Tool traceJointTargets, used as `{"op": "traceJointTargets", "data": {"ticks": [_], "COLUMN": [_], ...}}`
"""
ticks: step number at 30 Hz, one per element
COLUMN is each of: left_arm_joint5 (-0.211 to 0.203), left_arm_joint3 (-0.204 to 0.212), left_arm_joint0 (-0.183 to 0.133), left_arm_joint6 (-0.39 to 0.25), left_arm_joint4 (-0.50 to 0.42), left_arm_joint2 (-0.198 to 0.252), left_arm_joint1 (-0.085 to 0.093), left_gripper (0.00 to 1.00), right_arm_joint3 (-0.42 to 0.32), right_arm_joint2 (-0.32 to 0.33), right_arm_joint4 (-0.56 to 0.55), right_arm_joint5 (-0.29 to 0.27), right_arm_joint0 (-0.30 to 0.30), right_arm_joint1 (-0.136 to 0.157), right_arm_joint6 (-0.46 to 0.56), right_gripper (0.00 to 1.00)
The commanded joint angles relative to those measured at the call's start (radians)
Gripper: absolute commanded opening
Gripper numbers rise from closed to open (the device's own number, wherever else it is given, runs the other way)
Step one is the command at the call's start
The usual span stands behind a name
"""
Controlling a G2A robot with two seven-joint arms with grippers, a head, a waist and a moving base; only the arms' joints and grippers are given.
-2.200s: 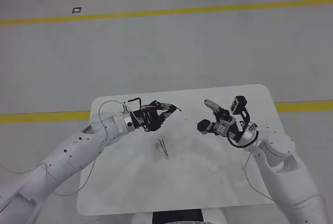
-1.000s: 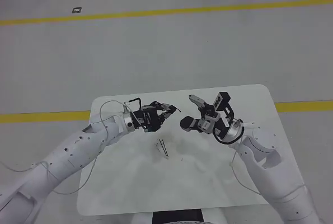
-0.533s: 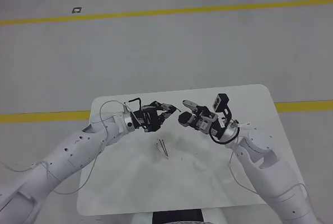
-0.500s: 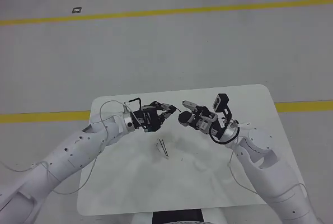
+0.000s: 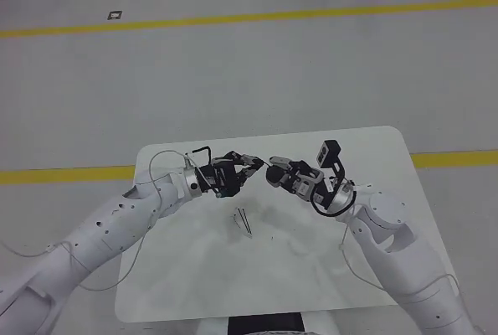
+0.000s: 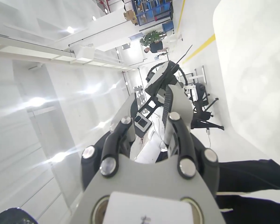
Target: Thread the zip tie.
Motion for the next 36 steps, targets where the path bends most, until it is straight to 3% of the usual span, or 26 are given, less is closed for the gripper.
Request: {"op": "traceJointTargets", "data": {"ticks": [1,16,36], "left_arm_joint5": [0.0,0.0,0.0], "left_arm_joint3": [0.0,0.0,0.0], "left_arm_joint0": [0.0,0.0,0.0], "left_arm_joint6": [0.0,0.0,0.0], "left_arm_joint4": [0.0,0.0,0.0], "left_arm_joint2": [0.0,0.0,0.0], "left_arm_joint1": [0.0,0.0,0.0], "left_gripper": [0.0,0.0,0.0], "right_arm_joint3": [-0.001,-0.006,-0.009], "right_arm_joint2": [-0.002,-0.011,-0.016], "right_arm_joint4": [-0.001,-0.018,-0.043], "right_arm_joint5": [0.0,0.0,0.0], "right_arm_joint0": [0.0,0.001,0.002], "right_arm_joint1": [0.0,-0.002,-0.004], "right_arm_joint6": [0.0,-0.012,-0.029], "right_gripper": [0.2,0.12,0.1]}}
